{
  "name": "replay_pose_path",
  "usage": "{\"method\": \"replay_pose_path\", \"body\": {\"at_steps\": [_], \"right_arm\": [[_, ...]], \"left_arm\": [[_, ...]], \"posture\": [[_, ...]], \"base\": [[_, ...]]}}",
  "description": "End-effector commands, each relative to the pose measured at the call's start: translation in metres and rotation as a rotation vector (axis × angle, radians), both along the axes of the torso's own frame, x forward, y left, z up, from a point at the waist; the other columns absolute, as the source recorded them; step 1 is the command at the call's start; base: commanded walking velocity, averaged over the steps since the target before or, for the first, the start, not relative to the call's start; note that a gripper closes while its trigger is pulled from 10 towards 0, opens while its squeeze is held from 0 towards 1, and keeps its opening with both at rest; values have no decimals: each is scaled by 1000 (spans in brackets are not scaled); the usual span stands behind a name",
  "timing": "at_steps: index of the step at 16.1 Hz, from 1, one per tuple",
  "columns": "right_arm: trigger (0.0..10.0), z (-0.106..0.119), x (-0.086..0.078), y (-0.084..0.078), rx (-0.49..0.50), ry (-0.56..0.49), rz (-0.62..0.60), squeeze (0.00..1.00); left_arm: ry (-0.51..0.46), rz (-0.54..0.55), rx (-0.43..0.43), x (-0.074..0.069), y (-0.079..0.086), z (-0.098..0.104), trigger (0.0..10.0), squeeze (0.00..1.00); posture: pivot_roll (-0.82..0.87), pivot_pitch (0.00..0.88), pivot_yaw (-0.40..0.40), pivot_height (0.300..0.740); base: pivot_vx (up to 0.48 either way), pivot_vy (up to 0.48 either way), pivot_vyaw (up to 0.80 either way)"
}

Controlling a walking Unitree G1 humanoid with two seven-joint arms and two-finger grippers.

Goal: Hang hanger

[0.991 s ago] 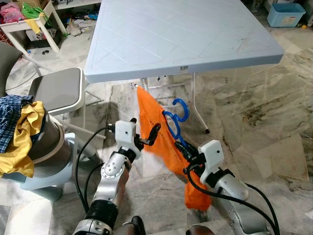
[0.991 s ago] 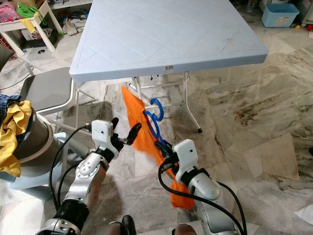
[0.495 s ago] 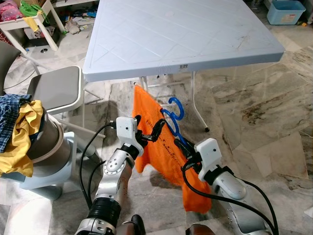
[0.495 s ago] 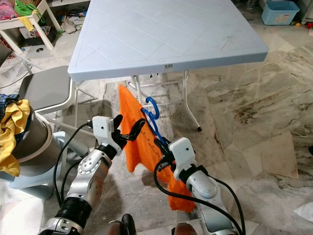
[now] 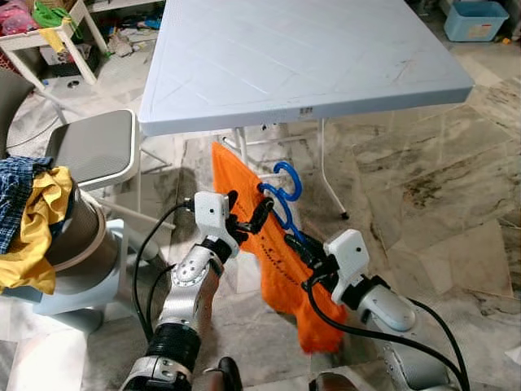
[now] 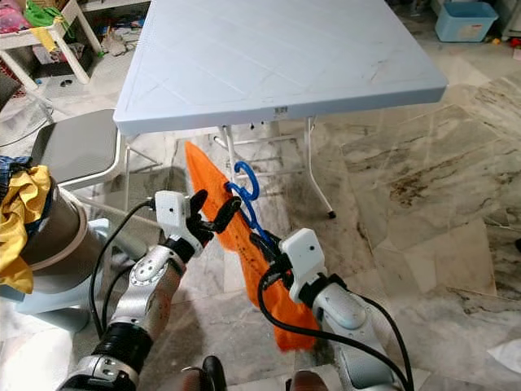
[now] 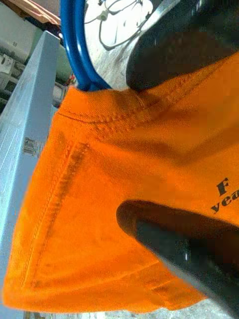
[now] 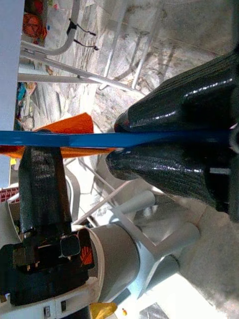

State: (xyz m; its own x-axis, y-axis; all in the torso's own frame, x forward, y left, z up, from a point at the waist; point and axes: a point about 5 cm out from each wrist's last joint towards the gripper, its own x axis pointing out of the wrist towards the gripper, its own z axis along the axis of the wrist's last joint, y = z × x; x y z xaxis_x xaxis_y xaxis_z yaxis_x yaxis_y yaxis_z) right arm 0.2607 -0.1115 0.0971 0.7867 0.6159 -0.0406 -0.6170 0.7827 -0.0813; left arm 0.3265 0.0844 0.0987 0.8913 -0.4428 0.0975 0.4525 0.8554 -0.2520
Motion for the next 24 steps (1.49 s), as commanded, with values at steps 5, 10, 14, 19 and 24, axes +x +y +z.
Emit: {"method": "replay_pose_path", "body": {"at_steps": [5, 10, 14, 19, 24], "right_arm": [[10000, 9, 0, 8, 31, -40, -19, 0], [10000, 12, 7, 3, 27, -63, -95, 0], [10000, 16, 15, -3, 27, -90, -181, 0], [10000, 18, 17, -3, 28, -95, -200, 0], [10000, 16, 16, 6, 22, -88, -173, 0]], "left_arm": [[10, 25, 3, 3, 10, -3, 0, 0], [-7, 35, 6, 4, 10, 0, 0, 0], [-16, 26, -2, 5, 9, 2, 0, 0], [-22, 34, 11, 4, 11, 1, 0, 0], [-30, -57, -58, 5, -19, 17, 10000, 1000]], "posture": [[-284, 196, 92, 740], [-277, 201, 99, 740], [-278, 204, 101, 740], [-277, 207, 102, 740], [-276, 211, 104, 740]], "base": [[0, 0, 0], [0, 0, 0], [0, 0, 0], [0, 0, 0], [0, 0, 0]]}}
